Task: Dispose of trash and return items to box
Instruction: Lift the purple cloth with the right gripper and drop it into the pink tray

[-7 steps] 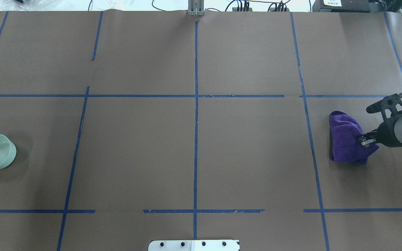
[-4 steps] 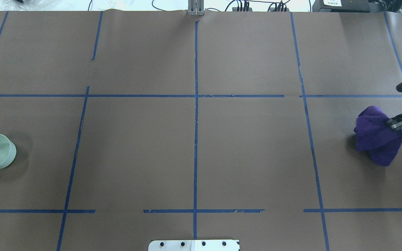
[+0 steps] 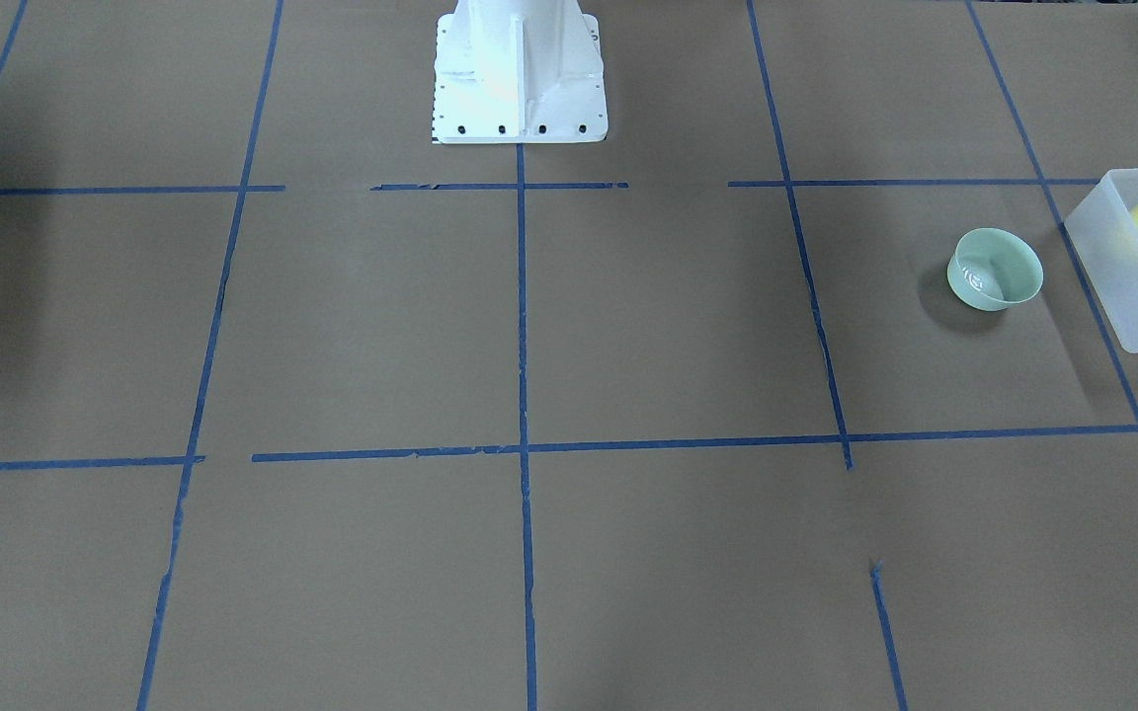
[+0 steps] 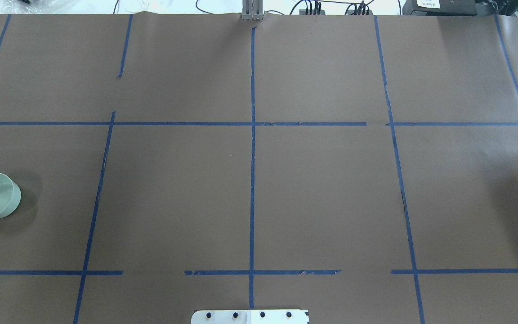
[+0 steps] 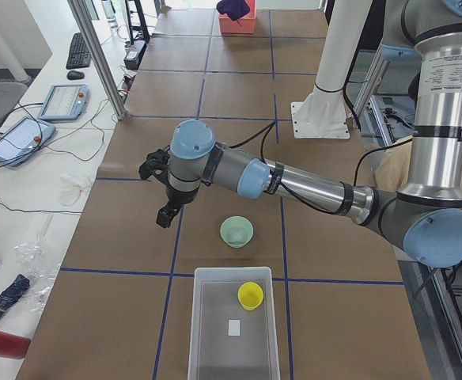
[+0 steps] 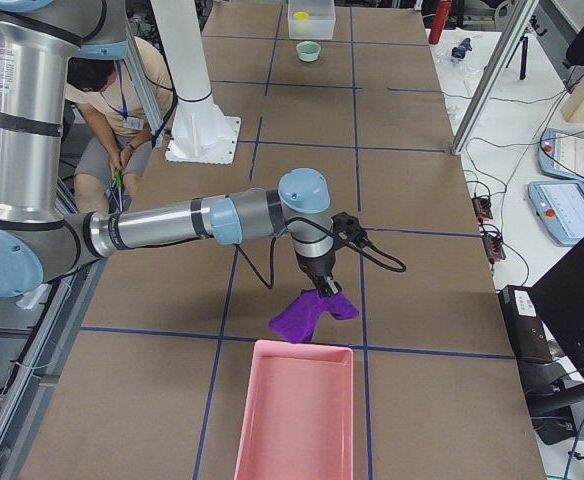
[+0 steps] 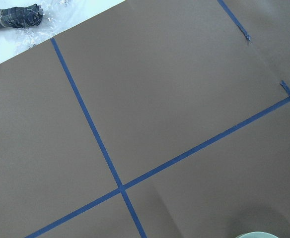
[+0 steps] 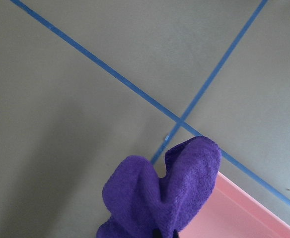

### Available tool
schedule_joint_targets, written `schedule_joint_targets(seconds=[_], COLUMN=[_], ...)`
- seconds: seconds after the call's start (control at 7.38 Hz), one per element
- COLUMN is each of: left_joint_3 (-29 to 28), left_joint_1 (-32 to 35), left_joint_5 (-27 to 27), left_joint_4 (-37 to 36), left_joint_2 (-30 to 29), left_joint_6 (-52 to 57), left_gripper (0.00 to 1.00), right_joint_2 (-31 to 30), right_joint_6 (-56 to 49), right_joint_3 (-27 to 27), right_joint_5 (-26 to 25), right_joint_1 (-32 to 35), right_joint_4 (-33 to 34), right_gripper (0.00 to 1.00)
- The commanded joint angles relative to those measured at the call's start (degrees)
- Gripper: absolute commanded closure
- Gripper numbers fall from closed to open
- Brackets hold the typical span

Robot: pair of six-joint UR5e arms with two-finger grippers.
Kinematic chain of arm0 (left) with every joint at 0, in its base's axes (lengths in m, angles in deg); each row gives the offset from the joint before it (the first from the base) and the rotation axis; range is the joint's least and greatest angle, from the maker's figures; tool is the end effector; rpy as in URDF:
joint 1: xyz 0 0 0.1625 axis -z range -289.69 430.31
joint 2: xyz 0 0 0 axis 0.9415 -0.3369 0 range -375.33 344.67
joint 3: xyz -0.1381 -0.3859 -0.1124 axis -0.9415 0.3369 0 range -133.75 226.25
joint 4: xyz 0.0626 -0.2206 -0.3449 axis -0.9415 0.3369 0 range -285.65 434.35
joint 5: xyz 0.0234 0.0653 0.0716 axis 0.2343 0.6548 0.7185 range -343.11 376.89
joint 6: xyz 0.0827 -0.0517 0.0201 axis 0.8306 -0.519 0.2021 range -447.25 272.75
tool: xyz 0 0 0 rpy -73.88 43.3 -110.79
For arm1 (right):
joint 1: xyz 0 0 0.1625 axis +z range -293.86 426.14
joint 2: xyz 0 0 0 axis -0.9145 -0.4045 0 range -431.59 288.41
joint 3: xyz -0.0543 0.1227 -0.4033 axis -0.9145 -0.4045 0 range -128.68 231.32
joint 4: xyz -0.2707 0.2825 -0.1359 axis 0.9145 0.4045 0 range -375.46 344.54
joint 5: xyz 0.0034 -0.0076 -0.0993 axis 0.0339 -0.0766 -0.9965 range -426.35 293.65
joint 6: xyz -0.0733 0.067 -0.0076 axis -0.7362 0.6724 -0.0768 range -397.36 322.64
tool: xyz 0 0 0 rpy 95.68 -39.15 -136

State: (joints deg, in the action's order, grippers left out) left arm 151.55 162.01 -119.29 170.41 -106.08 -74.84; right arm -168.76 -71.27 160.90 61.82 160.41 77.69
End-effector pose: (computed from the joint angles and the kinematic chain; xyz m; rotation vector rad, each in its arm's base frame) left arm -0.0762 -0.4986 0.5054 0.4613 0.7479 0.3303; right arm 0.1043 -0.4343 0.5612 0.3692 -0.5848 -0.5507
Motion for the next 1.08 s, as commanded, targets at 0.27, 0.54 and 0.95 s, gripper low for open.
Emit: schedule_joint_targets(seconds=[0.27, 0.54, 0.95], left_joint_3=[2.7, 5.9, 5.3], left_joint_1=[-0.2, -0.6, -8.2], left_joint_5=[-0.1, 3.1, 4.6], left_joint_4=[0.4, 1.2, 25.4], left_joint_2=[1.4, 1.9, 14.1], left_joint_6=[-0.4, -7.3, -26.9], left_gripper=[0.00, 0.00, 0.06], right_joint_2=[1.9, 1.8, 1.7], right_joint_6=[-14.9, -0.9, 15.2], right_joint_3=[-9.8, -9.5, -9.3], right_joint_5=[-0.2, 4.1, 6.8], right_joint_1=[10.1, 8.0, 1.7], right_joint_4=[4.5, 3.8, -8.5], right_gripper=[0.00, 0.00, 0.00])
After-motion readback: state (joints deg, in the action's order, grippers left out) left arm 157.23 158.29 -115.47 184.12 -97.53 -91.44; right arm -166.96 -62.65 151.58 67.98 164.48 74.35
